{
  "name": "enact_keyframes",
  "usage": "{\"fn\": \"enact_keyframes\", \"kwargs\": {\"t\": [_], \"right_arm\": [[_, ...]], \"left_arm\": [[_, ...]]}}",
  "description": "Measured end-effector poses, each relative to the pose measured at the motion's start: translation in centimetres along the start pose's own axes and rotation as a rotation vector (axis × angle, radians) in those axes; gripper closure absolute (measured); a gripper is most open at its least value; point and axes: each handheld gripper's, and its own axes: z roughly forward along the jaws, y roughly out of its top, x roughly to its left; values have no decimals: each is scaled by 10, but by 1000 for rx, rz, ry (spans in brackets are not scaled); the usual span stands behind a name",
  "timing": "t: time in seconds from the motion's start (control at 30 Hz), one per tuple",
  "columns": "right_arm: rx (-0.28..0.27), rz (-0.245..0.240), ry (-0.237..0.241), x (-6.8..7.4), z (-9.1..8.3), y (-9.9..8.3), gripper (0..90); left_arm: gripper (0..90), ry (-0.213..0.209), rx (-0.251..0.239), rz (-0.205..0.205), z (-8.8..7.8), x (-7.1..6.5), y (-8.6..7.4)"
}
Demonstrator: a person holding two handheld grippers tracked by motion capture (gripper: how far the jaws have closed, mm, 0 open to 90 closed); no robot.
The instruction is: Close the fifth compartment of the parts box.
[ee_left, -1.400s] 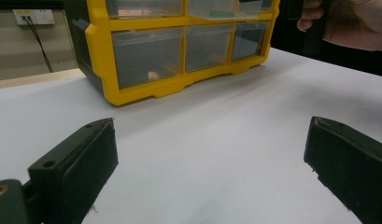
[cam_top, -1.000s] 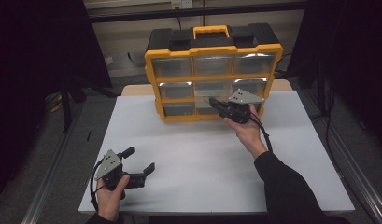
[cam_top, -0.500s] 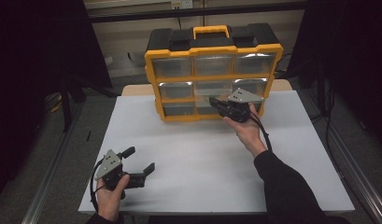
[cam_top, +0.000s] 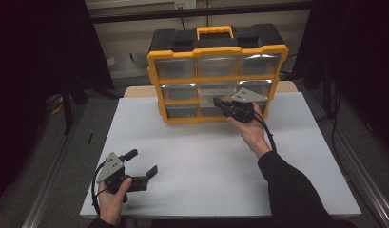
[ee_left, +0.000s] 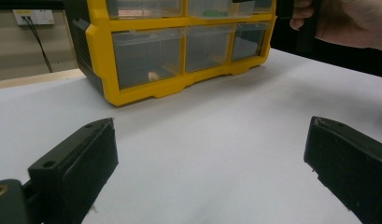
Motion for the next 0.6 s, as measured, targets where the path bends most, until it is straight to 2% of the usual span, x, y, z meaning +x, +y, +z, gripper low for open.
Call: {"fn": "enact_keyframes", "kwargs": {"t": [0.3,0.6], "right_arm": [[-6,4,-20,-1,1,1,900],[-3,3,-19,-3,3,2,900]], "left_arm": [[27,-3,1,-3,0,0,0],[27,-2,-1,-2,0,0,0]]}}
